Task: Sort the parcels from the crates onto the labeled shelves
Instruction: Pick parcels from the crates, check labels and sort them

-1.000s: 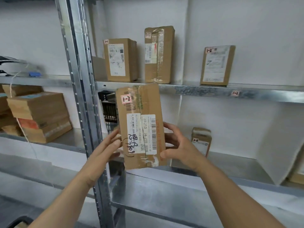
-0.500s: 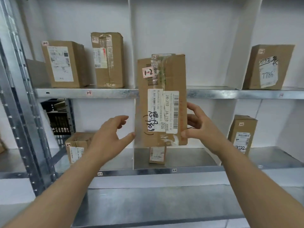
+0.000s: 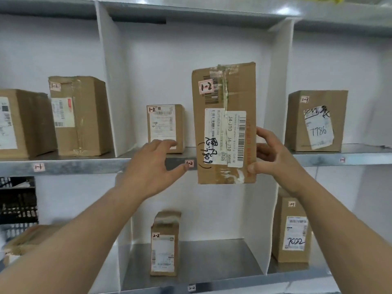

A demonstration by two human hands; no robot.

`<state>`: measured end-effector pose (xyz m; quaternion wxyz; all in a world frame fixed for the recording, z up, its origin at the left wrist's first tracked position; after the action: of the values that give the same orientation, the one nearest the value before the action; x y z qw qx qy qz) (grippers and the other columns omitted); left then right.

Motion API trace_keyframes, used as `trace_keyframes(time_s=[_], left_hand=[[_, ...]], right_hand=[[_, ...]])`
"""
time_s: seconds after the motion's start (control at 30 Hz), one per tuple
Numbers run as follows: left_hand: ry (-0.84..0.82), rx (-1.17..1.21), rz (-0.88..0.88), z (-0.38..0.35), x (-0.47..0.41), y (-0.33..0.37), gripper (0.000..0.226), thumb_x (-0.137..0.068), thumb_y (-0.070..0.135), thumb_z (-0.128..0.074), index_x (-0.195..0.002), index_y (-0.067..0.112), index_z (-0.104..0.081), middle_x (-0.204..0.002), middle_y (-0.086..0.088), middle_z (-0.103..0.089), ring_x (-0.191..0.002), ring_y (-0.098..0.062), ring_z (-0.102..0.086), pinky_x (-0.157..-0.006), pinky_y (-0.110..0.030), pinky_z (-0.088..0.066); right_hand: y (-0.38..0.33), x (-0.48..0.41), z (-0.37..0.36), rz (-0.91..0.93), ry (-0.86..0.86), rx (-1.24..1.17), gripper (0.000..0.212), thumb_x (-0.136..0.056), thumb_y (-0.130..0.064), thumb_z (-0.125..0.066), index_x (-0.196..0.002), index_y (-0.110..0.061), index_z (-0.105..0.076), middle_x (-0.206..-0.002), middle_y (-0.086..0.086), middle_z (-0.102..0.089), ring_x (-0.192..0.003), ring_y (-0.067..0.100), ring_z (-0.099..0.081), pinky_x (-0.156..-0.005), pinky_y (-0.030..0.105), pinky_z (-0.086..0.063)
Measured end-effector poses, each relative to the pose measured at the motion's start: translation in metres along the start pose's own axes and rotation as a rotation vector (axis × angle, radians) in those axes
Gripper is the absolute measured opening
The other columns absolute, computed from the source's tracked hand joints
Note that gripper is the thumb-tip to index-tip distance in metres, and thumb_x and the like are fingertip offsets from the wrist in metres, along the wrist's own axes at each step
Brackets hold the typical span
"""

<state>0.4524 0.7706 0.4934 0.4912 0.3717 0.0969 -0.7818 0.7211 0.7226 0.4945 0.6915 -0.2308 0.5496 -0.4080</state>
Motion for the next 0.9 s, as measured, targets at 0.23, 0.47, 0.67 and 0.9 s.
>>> trace_keyframes(time_s=[0.23,0.47,0.67,0.9], left_hand=[[-0.022,0.228,0.034,-0.034,-0.060,0.034,0.054,-0.089,0.036,-0.056,-0.140,0.028,-0.041,-0.137,0.005,-0.049,-0.125,-0.014,-0.044,-0.103,-0.035,-0.040],[-0.116,0.646,0.157,-0.065,-0.103,0.063,0.039,-0.086,0.042,-0.064,-0.122,0.034,-0.051,-0.110,0.022,-0.062,-0.102,0.002,-0.058,-0.088,-0.022,-0.046],[-0.043,0.599,0.259,-0.094,-0.134,0.069,0.037,-0.086,0.031,-0.069,-0.117,0.026,-0.049,-0.103,0.015,-0.060,-0.083,0.001,-0.058,-0.063,-0.014,-0.043],[-0.117,0.533,0.311,-0.125,-0.145,0.067,0.040,-0.087,0.031,-0.068,-0.121,0.022,-0.048,-0.119,0.006,-0.062,-0.100,-0.013,-0.060,-0.078,-0.026,-0.049]], right_hand=[[0.023,-0.056,0.048,0.021,0.036,0.011,0.097,-0.047,-0.029,-0.072,-0.139,-0.036,-0.041,-0.110,-0.003,-0.071,-0.103,0.010,-0.067,-0.093,0.035,-0.049],[0.046,-0.105,0.057,-0.011,0.032,0.042,0.080,-0.066,-0.016,-0.071,-0.135,-0.041,-0.041,-0.107,-0.005,-0.072,-0.103,0.011,-0.067,-0.100,0.040,-0.049],[0.069,-0.134,0.056,-0.057,-0.020,0.088,0.077,-0.084,0.005,-0.061,-0.143,-0.036,-0.032,-0.109,-0.003,-0.071,-0.100,0.011,-0.068,-0.092,0.033,-0.053],[0.092,-0.147,0.052,-0.142,-0.072,0.253,0.089,-0.084,-0.003,-0.064,-0.151,-0.035,-0.014,-0.130,-0.002,-0.060,-0.106,0.012,-0.061,-0.083,0.025,-0.052]])
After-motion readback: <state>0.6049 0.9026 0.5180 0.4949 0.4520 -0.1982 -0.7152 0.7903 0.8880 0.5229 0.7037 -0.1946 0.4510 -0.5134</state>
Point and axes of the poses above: each hand's wrist, its own x-axis away from the middle knuckle, its own z-axis out of the back of the hand, y = z × x, the point moved 1 cm from there along -x, towards the middle knuckle
